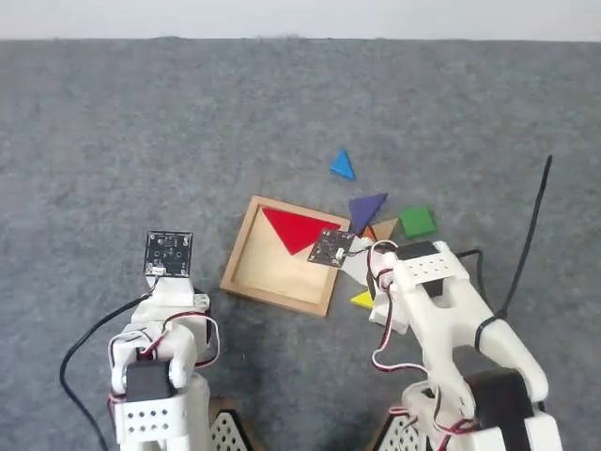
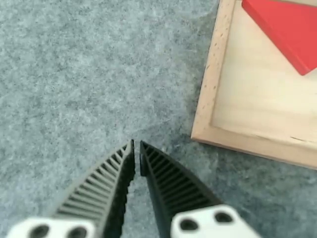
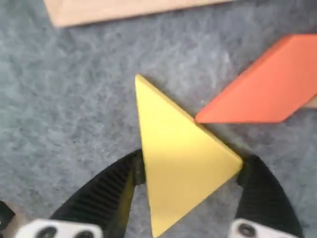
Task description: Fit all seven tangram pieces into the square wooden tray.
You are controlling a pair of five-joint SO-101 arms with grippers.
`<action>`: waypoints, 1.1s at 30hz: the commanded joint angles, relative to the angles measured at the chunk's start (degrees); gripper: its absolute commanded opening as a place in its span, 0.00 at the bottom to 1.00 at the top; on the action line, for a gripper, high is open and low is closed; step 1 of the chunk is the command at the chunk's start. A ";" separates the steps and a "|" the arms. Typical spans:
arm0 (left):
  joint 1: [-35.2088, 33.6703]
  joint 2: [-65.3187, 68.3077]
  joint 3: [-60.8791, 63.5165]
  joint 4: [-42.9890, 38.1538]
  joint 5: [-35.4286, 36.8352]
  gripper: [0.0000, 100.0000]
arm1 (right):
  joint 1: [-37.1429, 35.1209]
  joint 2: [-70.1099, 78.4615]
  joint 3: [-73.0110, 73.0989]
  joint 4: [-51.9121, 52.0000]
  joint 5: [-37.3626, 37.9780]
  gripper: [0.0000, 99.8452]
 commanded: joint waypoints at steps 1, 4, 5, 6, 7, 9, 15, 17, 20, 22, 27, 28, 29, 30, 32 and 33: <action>-0.09 -1.05 -0.75 0.18 0.97 0.02 | -0.92 -0.40 -2.73 -1.45 -0.26 0.18; -0.09 -1.05 -0.75 0.18 0.97 0.02 | -0.92 -0.48 -3.96 -1.36 -4.22 0.18; -0.09 -1.05 -0.75 0.18 0.97 0.02 | -0.84 -0.48 -4.48 -1.27 -5.19 0.18; -0.09 -1.05 -0.75 0.18 0.97 0.02 | -0.84 -0.48 -5.27 -0.92 -5.89 0.18; -0.09 -1.05 -0.75 0.18 0.97 0.02 | -0.84 -0.48 -6.15 -0.04 -6.33 0.17; -0.09 -1.05 -0.75 0.18 0.97 0.02 | -1.01 -0.48 -8.26 2.24 -7.12 0.17; -0.09 -1.05 -0.75 0.18 0.97 0.02 | -1.01 -0.57 -17.23 9.98 -10.02 0.17; -0.09 -1.05 -0.75 0.18 0.97 0.02 | -1.27 -0.57 -19.78 11.65 -10.99 0.17; -0.09 -1.05 -0.75 0.18 0.97 0.02 | -1.27 -0.48 -22.24 12.62 -12.66 0.18; -0.09 -1.05 -0.75 0.18 0.97 0.02 | -1.27 -0.04 -22.24 12.35 -12.31 0.18; -0.09 -1.05 -0.75 0.18 0.97 0.02 | -1.98 0.13 -16.97 9.63 -7.38 0.26; -0.09 -1.05 -0.75 0.18 0.97 0.02 | -2.24 0.13 -15.91 9.10 -7.12 0.29; -0.09 -1.05 -0.75 0.18 0.97 0.02 | -2.42 0.13 -15.03 8.40 -7.12 0.30; -0.09 -1.05 -0.75 0.18 0.97 0.02 | -2.51 0.13 -14.42 7.52 -7.12 0.31; -0.09 -1.05 -0.75 0.18 0.97 0.02 | -2.51 0.22 -13.19 5.05 -7.03 0.31; -0.09 -1.05 -0.75 0.18 0.97 0.02 | -2.42 0.22 -12.48 4.09 -7.03 0.31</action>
